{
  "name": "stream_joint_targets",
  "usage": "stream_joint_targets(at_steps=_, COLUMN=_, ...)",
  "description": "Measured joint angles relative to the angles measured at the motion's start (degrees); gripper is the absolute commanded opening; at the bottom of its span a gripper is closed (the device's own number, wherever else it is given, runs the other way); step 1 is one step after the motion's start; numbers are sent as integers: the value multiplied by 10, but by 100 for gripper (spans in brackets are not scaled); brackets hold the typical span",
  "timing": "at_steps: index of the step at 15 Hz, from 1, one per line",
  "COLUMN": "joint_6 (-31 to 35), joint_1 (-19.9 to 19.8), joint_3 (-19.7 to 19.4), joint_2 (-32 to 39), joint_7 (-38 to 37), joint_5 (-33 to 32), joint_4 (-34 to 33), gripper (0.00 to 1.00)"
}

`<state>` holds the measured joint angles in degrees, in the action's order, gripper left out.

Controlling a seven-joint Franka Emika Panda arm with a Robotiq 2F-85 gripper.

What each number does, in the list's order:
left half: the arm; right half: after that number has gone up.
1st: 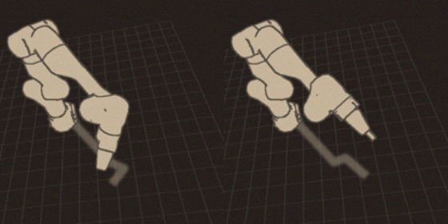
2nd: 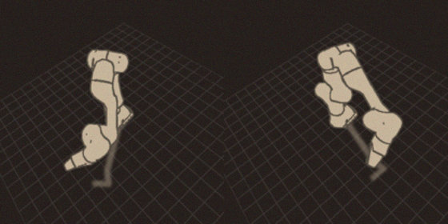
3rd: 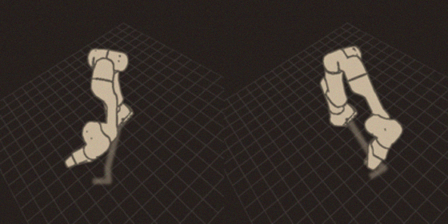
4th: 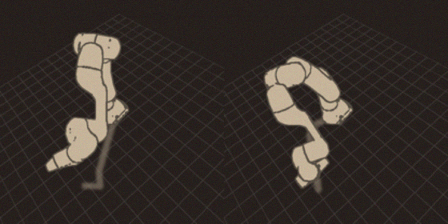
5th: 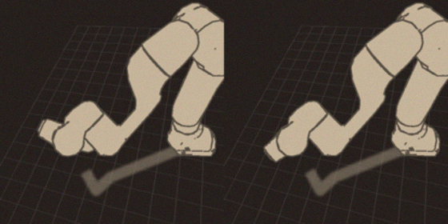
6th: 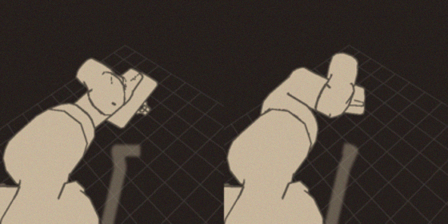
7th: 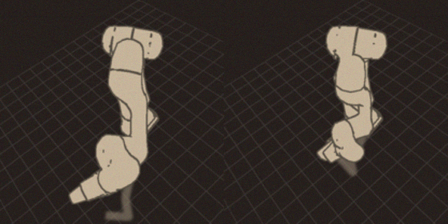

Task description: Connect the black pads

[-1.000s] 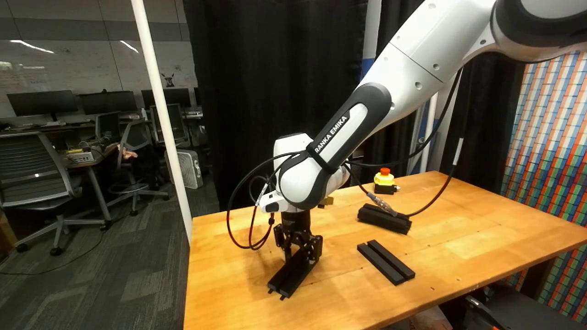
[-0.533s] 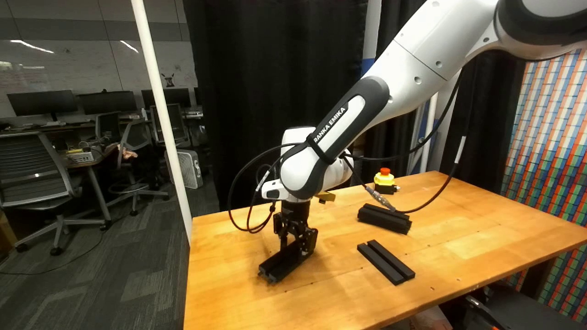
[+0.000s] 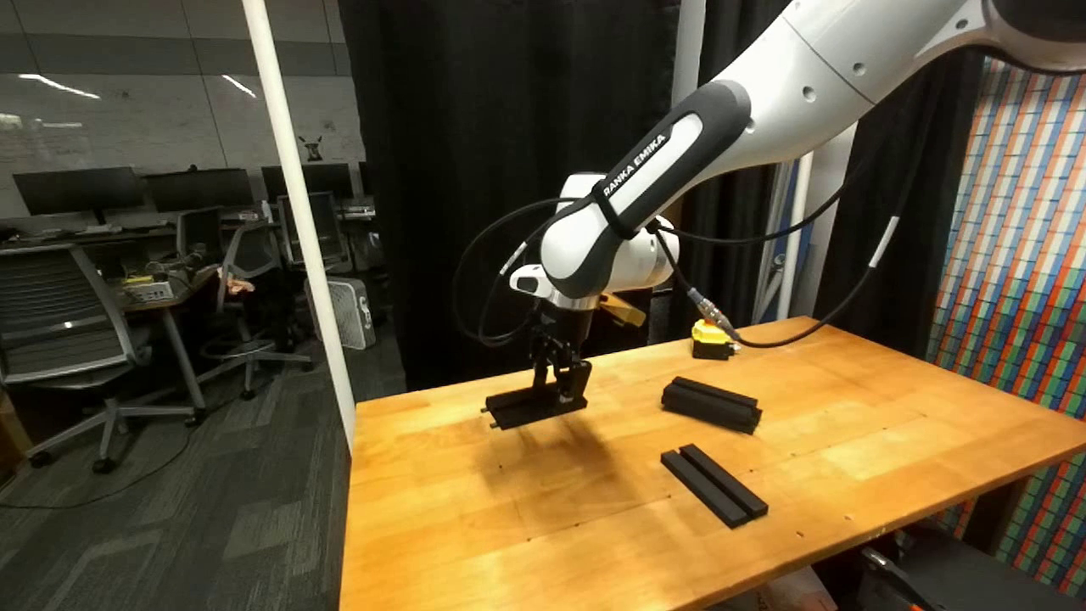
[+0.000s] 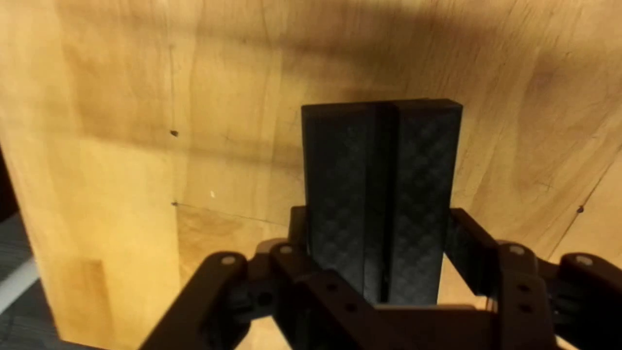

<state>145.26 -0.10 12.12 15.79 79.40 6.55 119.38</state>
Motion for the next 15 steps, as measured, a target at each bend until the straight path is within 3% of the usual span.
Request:
stream_joint_targets(at_steps=8, joint_6=-13, joint_1=-6, joint_3=-83, joint_2=-52, joint_7=-205, joint_5=-32, joint_4=9, gripper=46)
stream_joint_targets(at_steps=15, joint_6=-12, joint_1=-34, joint_3=-125, joint_2=-76, joint_7=-356, joint_5=-32, joint_4=36, gripper=46)
